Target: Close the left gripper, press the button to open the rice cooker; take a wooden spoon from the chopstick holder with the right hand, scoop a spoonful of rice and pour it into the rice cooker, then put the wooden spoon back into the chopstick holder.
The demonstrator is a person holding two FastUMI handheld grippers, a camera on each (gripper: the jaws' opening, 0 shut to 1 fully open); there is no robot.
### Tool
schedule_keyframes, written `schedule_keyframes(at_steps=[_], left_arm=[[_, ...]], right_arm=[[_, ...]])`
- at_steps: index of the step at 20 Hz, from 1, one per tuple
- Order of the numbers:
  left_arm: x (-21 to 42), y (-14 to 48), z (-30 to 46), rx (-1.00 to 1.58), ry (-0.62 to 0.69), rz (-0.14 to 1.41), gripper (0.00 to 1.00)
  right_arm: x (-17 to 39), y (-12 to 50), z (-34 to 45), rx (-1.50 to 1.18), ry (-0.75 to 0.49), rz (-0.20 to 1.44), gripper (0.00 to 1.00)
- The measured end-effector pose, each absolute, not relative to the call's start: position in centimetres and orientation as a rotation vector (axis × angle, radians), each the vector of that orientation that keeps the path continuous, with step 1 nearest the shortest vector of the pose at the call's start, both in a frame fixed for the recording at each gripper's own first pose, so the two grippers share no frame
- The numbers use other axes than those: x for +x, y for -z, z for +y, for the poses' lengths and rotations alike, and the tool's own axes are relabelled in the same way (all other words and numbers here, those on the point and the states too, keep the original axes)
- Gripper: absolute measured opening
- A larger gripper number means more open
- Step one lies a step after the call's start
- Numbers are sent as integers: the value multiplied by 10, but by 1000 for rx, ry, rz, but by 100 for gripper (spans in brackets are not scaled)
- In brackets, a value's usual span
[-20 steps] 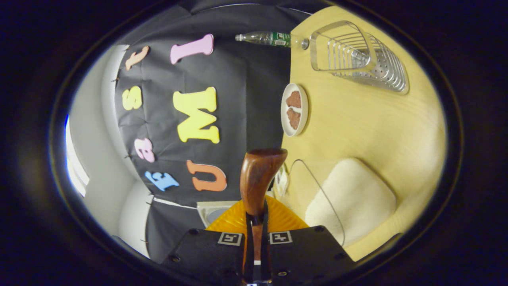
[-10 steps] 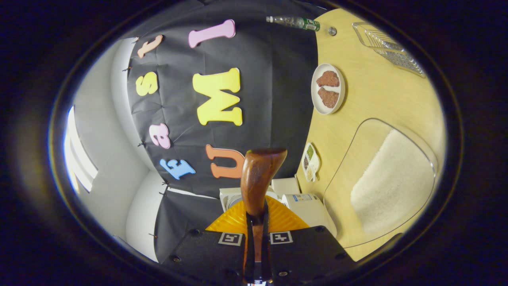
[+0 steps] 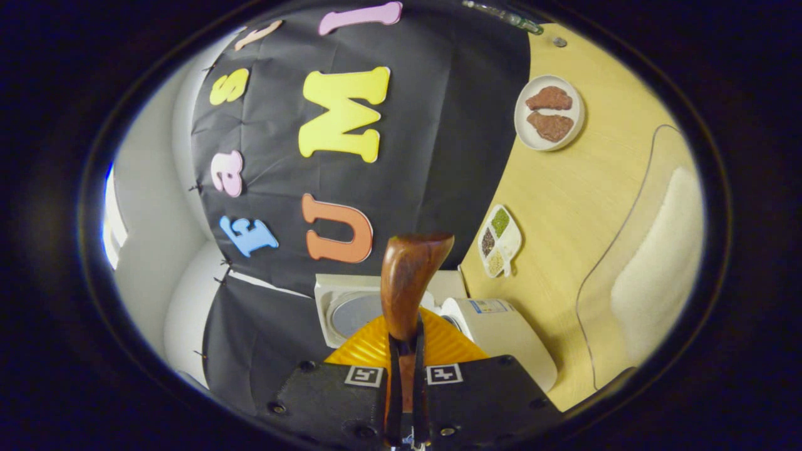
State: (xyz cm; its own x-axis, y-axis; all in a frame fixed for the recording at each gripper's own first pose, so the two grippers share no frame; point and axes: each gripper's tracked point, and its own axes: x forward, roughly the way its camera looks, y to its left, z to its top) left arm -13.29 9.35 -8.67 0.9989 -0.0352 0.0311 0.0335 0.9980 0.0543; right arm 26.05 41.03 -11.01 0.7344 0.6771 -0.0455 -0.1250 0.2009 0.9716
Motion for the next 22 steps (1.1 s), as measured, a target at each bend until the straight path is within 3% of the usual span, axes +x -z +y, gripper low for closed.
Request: schedule_keyframes(at_steps=[10,22], left_arm=[[-142,107,112,34,42,1,94],[-143,126,132,-2,25,34,94]], right_arm=[[277,78,525,733,-607,430,12],[289,52,541,88,-511,124,12]])
